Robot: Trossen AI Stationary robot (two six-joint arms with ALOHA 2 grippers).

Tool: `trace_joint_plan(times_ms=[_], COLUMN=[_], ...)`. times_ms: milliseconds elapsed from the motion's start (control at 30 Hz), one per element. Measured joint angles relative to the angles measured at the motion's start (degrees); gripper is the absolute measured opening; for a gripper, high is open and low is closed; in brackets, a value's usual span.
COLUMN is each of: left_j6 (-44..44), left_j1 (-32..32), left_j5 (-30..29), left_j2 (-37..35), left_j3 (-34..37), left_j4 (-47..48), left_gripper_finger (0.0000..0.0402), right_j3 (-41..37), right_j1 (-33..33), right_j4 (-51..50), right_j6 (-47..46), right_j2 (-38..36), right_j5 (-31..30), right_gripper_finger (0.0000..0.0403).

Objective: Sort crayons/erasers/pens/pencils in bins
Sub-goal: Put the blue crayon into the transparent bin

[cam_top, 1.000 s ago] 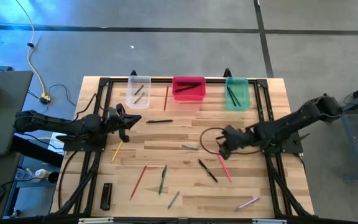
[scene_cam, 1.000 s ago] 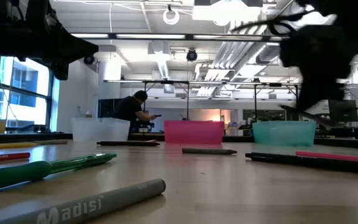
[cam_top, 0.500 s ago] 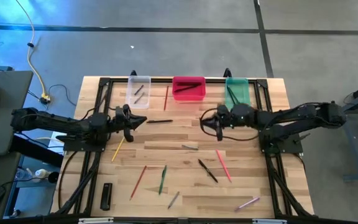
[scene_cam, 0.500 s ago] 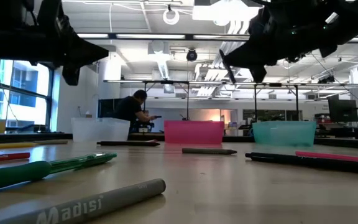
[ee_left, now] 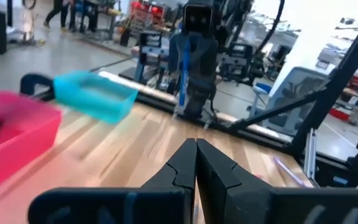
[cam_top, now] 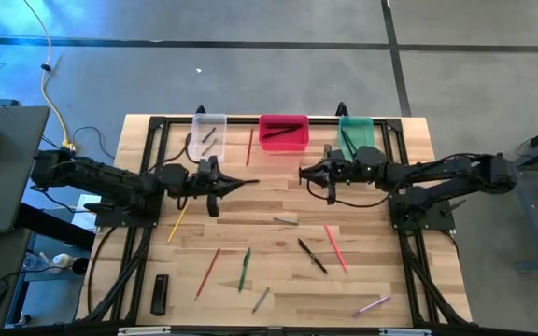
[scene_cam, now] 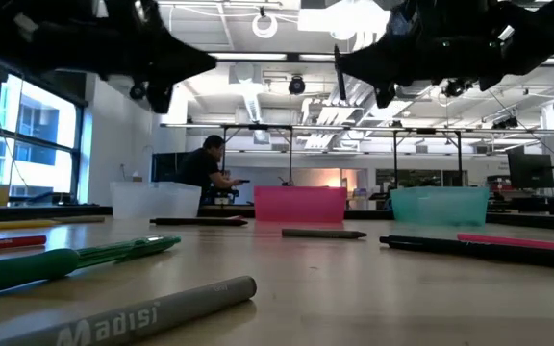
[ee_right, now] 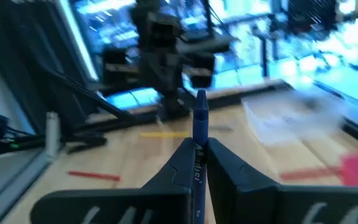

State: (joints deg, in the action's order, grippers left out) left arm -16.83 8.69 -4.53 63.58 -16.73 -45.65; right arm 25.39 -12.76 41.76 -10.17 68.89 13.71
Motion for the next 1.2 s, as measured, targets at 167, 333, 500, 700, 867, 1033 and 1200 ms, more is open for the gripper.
trace_joint_plan(times_ms=[167, 333, 500, 700, 867, 1033, 1200], left_j6=[1.1, 0.5, 0.5, 0.5, 0.5, 0.5, 2.3], left_j1=[0.0, 0.0, 0.0, 0.0, 0.0, 0.5, 0.8], left_j5=[3.1, 4.5, 6.4, 6.9, 6.9, 6.9, 10.7], left_j2=[7.3, 14.2, 19.7, 25.0, 29.8, 32.7, 34.7], left_j3=[-4.5, -9.8, -15.0, -20.3, -24.3, -27.5, -30.4], left_j4=[-6.5, -6.9, -7.0, -7.0, -6.5, -6.5, -6.4], left_gripper_finger=[0.0000, 0.0011, 0.0050, 0.0105, 0.0138, 0.0153, 0.0152], right_j3=[0.0, 0.0, 0.0, 0.0, 0.0, 0.0, 0.0], right_j1=[0.5, 0.8, 0.8, 0.9, 2.1, 3.2, 3.7], right_j4=[7.4, 15.9, 22.6, 23.2, 24.1, 24.3, 24.5], right_j6=[-0.3, -2.4, -4.7, -5.7, -5.1, -4.8, -4.8], right_j2=[4.0, 8.0, 10.3, 10.4, 10.4, 10.4, 10.4], right_j5=[0.6, 2.1, 3.1, 3.4, 3.4, 3.4, 3.4], right_gripper_finger=[0.0007, 0.0007, 0.0007, 0.0007, 0.0007, 0.0007, 0.0007])
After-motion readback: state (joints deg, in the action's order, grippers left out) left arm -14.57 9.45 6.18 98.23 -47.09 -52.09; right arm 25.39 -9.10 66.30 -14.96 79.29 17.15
